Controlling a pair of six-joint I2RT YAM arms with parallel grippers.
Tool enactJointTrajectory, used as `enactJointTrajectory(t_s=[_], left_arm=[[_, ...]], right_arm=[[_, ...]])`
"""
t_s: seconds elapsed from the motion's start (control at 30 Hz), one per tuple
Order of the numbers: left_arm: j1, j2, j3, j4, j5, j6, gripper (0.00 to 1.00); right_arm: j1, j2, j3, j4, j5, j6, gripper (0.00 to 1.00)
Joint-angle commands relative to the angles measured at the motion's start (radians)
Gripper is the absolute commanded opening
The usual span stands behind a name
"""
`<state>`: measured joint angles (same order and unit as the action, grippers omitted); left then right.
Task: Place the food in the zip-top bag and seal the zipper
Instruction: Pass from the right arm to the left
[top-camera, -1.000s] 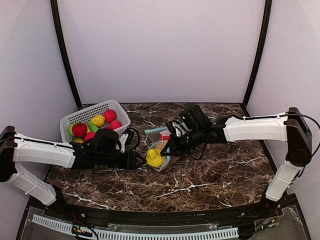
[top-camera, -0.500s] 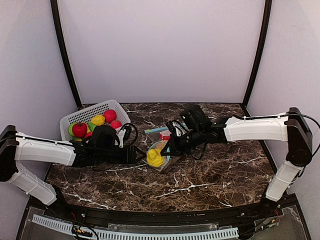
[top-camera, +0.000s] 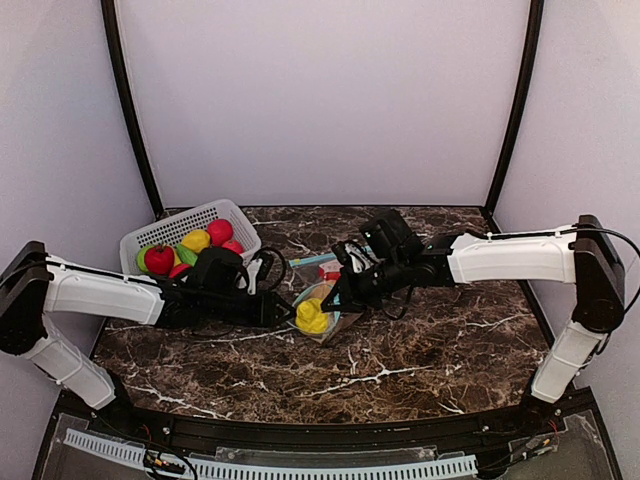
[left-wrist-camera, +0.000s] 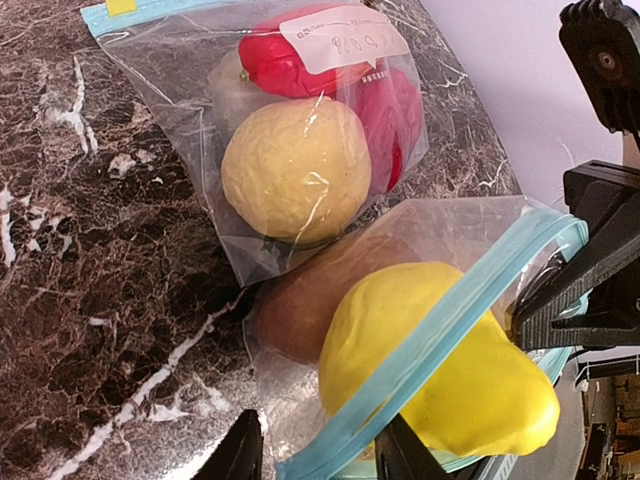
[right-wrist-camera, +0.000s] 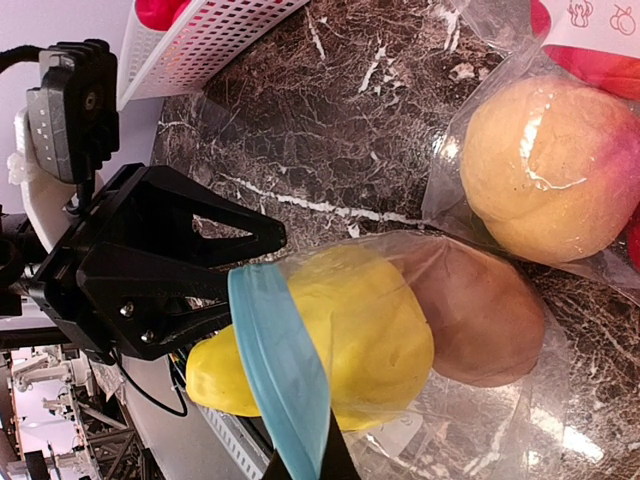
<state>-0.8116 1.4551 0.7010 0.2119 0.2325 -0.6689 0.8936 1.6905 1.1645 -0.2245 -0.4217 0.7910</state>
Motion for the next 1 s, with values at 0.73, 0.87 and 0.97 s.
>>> enactJointTrajectory(t_s=[0.73,0.87,0.97], left_arm=[[0.000,-0.043,0.090,-0.170,0.126,-0.049,0.01],[0.001,-0.044,0.101,-0.182,0.122,-0.065,0.01],[0.000,-0.038,0.111,-0.196,0.124,-0.066,0.01]], right_arm=[[0.049,-0.168,0.084,-0.281,0.386,-0.190,0.68],[0.127,-0.209,0.084,-0.301,0.418,-0.225,0.65],[0.193,-0.222,0.076,-0.270,0.429,-0.265,0.64]])
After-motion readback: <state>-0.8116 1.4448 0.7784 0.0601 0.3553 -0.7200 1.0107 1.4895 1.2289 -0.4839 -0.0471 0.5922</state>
